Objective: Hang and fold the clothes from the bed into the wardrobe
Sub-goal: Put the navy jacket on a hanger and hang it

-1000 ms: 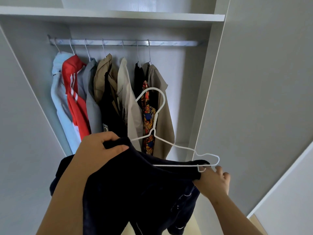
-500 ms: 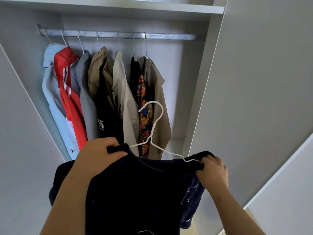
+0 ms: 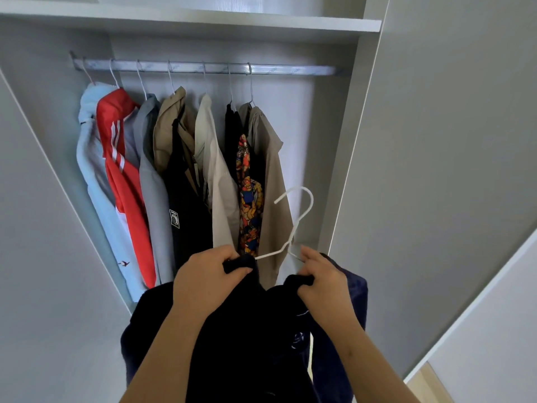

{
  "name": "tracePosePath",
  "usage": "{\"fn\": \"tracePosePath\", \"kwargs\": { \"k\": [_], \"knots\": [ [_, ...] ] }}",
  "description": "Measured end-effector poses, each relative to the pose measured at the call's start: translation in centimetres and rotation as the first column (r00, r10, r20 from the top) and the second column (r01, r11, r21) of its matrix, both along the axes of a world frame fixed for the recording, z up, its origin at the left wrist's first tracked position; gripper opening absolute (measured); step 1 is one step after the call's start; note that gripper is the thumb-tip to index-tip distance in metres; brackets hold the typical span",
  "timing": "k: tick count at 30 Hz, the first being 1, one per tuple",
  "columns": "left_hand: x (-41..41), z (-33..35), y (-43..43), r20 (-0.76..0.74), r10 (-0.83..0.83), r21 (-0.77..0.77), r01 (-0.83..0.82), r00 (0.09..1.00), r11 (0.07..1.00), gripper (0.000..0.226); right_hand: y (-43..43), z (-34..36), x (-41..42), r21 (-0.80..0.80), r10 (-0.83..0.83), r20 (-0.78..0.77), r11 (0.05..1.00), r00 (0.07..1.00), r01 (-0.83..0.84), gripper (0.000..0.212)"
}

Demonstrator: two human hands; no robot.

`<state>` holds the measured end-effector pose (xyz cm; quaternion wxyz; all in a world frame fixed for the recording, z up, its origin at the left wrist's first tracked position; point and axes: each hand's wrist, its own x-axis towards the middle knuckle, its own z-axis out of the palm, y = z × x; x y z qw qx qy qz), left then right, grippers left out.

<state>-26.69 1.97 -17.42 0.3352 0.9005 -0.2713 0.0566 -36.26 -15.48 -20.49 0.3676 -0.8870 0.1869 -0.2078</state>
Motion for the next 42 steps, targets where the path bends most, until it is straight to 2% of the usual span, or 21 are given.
{"fn": "tracePosePath", "kwargs": {
  "k": [2,3,5,7,8,10,13,17,25,27,32,37,42],
  "knots": [
    [0.1,0.1,0.1,-0.055,-0.006,-0.098,0.000,0.998,0.995,0.020,0.2,0.3,-0.3,0.060,0.043,0.105,0.997,0.993,-0.050,0.039],
    [0.2,0.2,0.3,-0.085,-0.030,-0.158,0.016,0.996,0.987,0.020,0.2,0.5,-0.6,0.028,0.052,0.163,0.998,0.985,-0.057,0.038],
    [0.3,0.7,0.8,-0.096,-0.084,-0.250,0.058,0.992,0.967,0.025,-0.4,0.5,-0.9,-0.128,-0.082,0.229,0.985,0.970,0.113,0.034],
    [0.3,1.5,1.0,-0.058,-0.113,-0.294,0.091,0.992,0.951,0.028,-1.1,0.7,-1.1,-0.153,-0.314,0.188,0.927,0.931,0.343,0.068],
    [0.3,1.8,1.0,-0.037,-0.124,-0.305,0.107,0.992,0.946,0.029,-1.5,0.9,-1.2,-0.133,-0.383,0.133,0.907,0.914,0.399,0.083],
    [0.2,2.1,0.9,-0.006,-0.147,-0.309,0.138,0.989,0.941,0.025,-2.1,1.3,-1.2,-0.147,-0.426,0.036,0.892,0.904,0.427,0.093],
    [0.1,2.3,0.5,0.003,-0.167,-0.303,0.160,0.986,0.939,0.018,-2.7,1.9,-1.2,-0.182,-0.415,-0.014,0.895,0.910,0.406,0.076],
    [0.0,2.6,-0.1,0.010,-0.171,-0.311,0.165,0.985,0.936,0.016,-2.3,2.3,-1.6,-0.133,-0.344,0.017,0.930,0.939,0.343,0.046],
    [-0.6,3.3,-0.6,0.009,-0.178,-0.291,0.173,0.984,0.941,0.016,-0.6,3.3,-1.8,-0.312,-0.250,0.097,0.911,0.963,0.268,0.015],
    [-1.0,3.6,-0.5,0.031,-0.190,-0.271,0.191,0.981,0.943,0.017,-0.5,3.5,-1.8,-0.277,-0.244,0.096,0.925,0.965,0.262,0.015],
    [-0.8,4.1,-0.2,0.022,-0.248,-0.133,0.249,0.968,0.959,0.012,-1.7,4.1,-2.3,0.005,-0.350,0.132,0.936,0.927,0.352,0.024],
    [0.3,3.5,1.8,0.037,-0.209,0.007,0.208,0.977,0.978,0.028,-1.7,3.9,-2.5,0.051,-0.391,0.127,0.921,0.912,0.387,0.022],
    [1.8,2.7,2.8,0.030,-0.179,0.048,0.177,0.983,0.983,0.013,-2.1,3.8,-2.8,0.089,-0.445,0.107,0.895,0.889,0.438,0.026]
  ]
}}
